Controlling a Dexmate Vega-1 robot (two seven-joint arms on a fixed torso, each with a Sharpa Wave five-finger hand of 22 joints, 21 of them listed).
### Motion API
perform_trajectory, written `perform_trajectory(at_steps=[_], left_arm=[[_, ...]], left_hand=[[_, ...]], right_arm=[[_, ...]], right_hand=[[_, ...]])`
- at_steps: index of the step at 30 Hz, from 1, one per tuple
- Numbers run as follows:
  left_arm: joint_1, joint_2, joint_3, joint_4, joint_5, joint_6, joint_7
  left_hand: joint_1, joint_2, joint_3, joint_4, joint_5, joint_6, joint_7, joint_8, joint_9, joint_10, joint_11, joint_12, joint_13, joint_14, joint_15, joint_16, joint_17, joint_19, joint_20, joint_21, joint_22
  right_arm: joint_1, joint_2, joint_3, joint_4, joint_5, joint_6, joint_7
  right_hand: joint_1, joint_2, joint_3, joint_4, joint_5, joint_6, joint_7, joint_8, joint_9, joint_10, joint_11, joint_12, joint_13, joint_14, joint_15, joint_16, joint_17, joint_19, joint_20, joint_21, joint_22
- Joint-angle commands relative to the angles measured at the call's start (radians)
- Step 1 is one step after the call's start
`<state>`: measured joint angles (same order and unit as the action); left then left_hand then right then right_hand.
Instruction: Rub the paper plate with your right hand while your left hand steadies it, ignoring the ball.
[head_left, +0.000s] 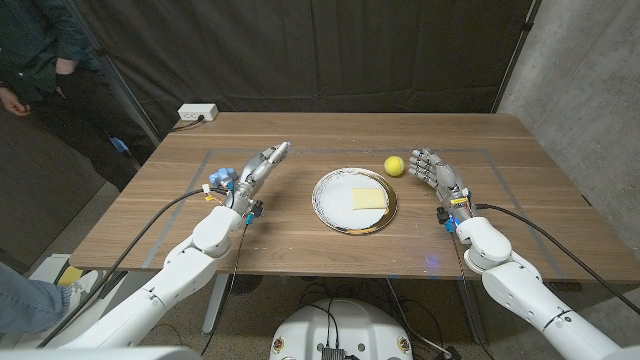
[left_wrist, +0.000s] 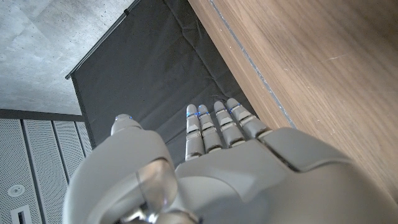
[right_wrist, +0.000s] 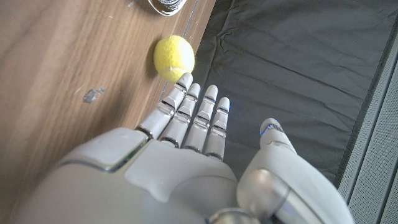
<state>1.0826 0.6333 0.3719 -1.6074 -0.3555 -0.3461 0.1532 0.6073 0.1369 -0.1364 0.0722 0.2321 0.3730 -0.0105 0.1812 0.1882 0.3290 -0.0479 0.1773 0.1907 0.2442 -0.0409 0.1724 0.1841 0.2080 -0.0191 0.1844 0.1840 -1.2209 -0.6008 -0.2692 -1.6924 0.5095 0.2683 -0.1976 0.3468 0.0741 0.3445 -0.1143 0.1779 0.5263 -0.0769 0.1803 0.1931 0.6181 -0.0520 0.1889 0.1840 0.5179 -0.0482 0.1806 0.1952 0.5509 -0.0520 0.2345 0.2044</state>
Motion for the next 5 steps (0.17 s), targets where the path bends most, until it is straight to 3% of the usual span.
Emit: perform_trajectory(at_steps=[1,5], left_arm=[[-0.009,0.004,0.009,0.005,-0.008,0.009,-0.006],[-0.015,0.006,0.013,0.007,-0.008,0.012,-0.012]], left_hand=[[-0.003,-0.004,-0.001,0.006,-0.006,-0.009,0.001,-0.002,0.006,-0.009,0.001,-0.002,0.002,-0.005,0.001,0.000,0.001,-0.010,-0.001,0.000,0.003],[-0.004,-0.004,-0.001,0.006,-0.006,-0.011,0.001,-0.001,0.006,-0.010,0.003,0.000,0.002,-0.007,0.001,0.001,0.001,-0.011,-0.002,0.001,0.003]], right_arm=[[0.004,-0.008,-0.015,0.017,0.033,0.016,0.004],[0.001,-0.014,-0.016,0.009,0.035,0.010,-0.002]], right_hand=[[0.000,-0.007,-0.003,0.002,-0.003,-0.011,0.001,-0.001,0.004,-0.007,-0.001,0.000,0.003,-0.006,-0.047,0.000,0.003,-0.003,-0.082,0.000,-0.001],[-0.001,-0.008,-0.004,0.002,-0.003,-0.014,0.000,-0.001,0.004,-0.007,-0.001,0.001,0.003,-0.006,-0.046,0.001,0.003,-0.003,-0.082,-0.001,-0.001]])
